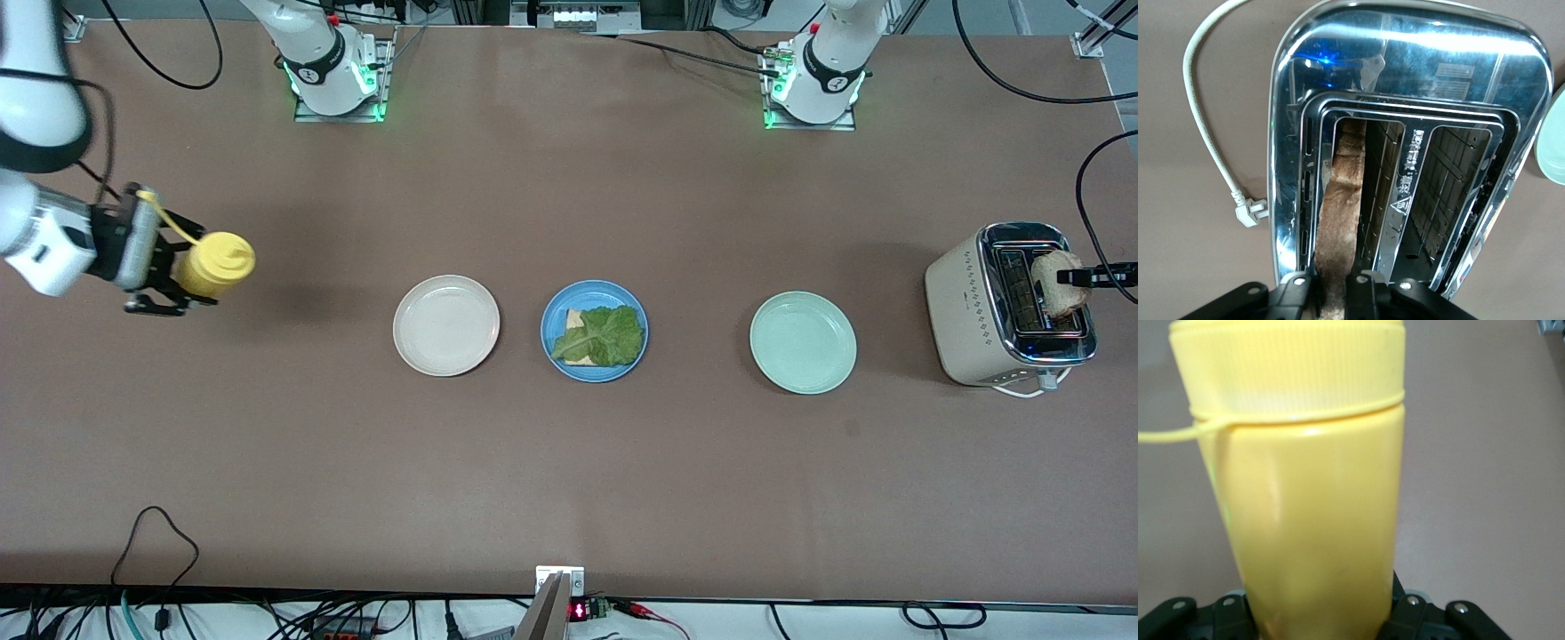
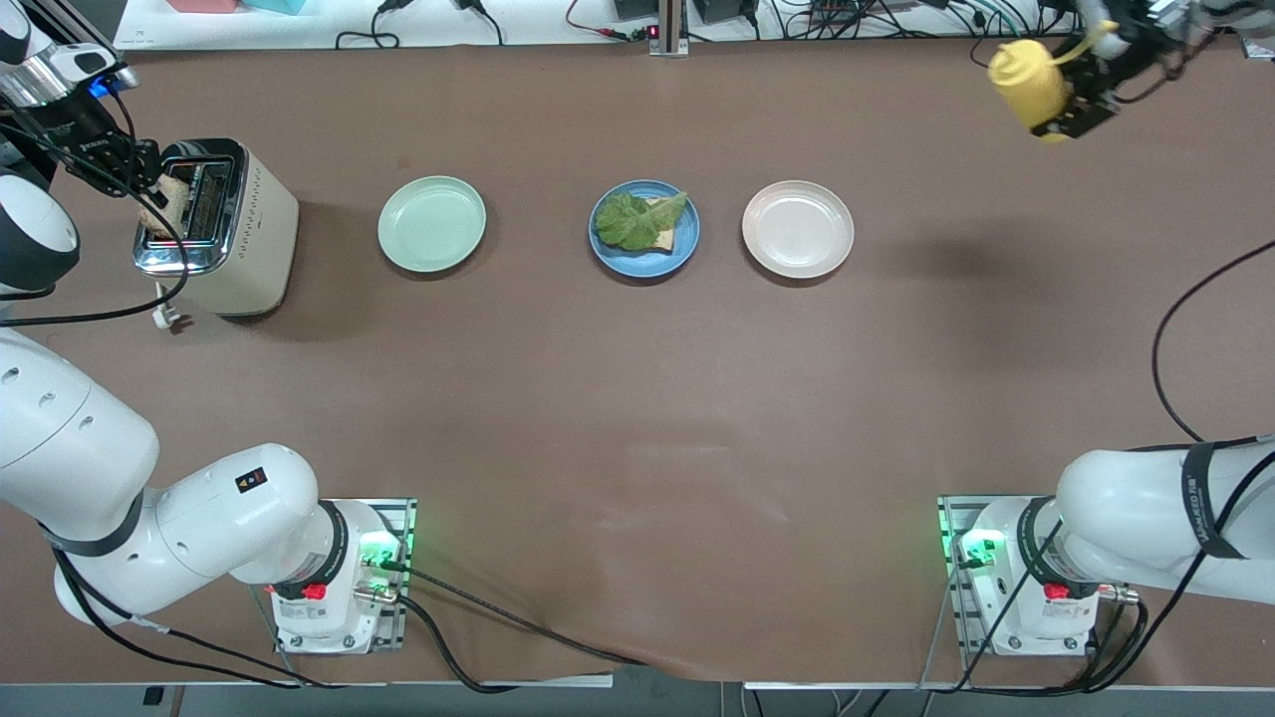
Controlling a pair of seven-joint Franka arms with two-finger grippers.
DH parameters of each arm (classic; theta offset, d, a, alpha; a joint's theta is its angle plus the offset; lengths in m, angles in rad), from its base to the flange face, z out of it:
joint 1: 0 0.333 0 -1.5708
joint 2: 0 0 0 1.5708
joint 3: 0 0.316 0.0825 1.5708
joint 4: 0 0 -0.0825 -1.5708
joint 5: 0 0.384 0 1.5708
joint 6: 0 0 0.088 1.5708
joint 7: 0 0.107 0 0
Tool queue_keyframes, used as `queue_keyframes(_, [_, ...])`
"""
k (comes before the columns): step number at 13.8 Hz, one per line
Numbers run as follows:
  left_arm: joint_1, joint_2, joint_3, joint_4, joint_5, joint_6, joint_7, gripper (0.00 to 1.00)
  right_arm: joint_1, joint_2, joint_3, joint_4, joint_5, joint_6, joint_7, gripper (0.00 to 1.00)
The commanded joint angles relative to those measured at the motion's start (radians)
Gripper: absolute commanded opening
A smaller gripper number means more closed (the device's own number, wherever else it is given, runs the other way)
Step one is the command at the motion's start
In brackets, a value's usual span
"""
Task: Make sandwich in blue plate with both arms
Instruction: 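Return the mustard bottle to its spot while the left gripper grasps bread, then lift the second bread slice from the toaster toward the blue plate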
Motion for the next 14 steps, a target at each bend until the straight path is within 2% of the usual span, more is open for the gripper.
queue_keyframes(1, [0.007, 0.003, -0.004, 0.047, 0.001, -0.025, 0.06, 0.04, -0.134, 0.027, 0.031, -0.017, 0.101, -0.048, -0.22, 0.0])
queue_keyframes(2, [0.007, -0.008, -0.007, 0.088, 0.0, -0.043, 0.058, 0.02, -0.172, 0.059, 0.031, -0.017, 0.125, -0.072, -0.289, 0.0])
queue_keyframes(4, [-0.005, -0.031, -0.01, 0.224, -0.006, -0.236, 0.058, 0.02, -0.254, 0.131, 0.031, -0.017, 0.18, -0.118, -0.422, 0.0])
queue_keyframes(6, [-0.016, -0.033, -0.045, 0.373, -0.006, -0.397, 0.053, 0.02, -0.32, 0.204, 0.033, -0.017, 0.215, -0.145, -0.534, 0.0])
queue_keyframes(7, [-0.021, -0.034, -0.062, 0.407, -0.006, -0.451, 0.053, 0.02, -0.334, 0.229, 0.037, -0.015, 0.229, -0.145, -0.576, 0.0])
queue_keyframes(9, [-0.025, -0.077, -0.137, 0.418, -0.013, -0.558, 0.038, 0.01, -0.363, 0.293, 0.039, -0.014, 0.261, -0.16, -0.633, 0.0])
queue_keyframes(10, [-0.021, -0.085, -0.186, 0.415, -0.055, -0.575, 0.011, 0.01, -0.378, 0.338, 0.039, -0.012, 0.283, -0.175, -0.659, 0.0])
queue_keyframes(12, [-0.025, -0.097, -0.24, 0.359, -0.234, -0.615, -0.049, 0.01, -0.41, 0.413, 0.039, -0.012, 0.304, -0.18, -0.684, 0.0])
queue_keyframes(14, [-0.028, -0.09, -0.333, 0.244, -0.432, -0.544, -0.107, 0.01, -0.441, 0.484, 0.047, -0.012, 0.313, -0.182, -0.694, 0.0])
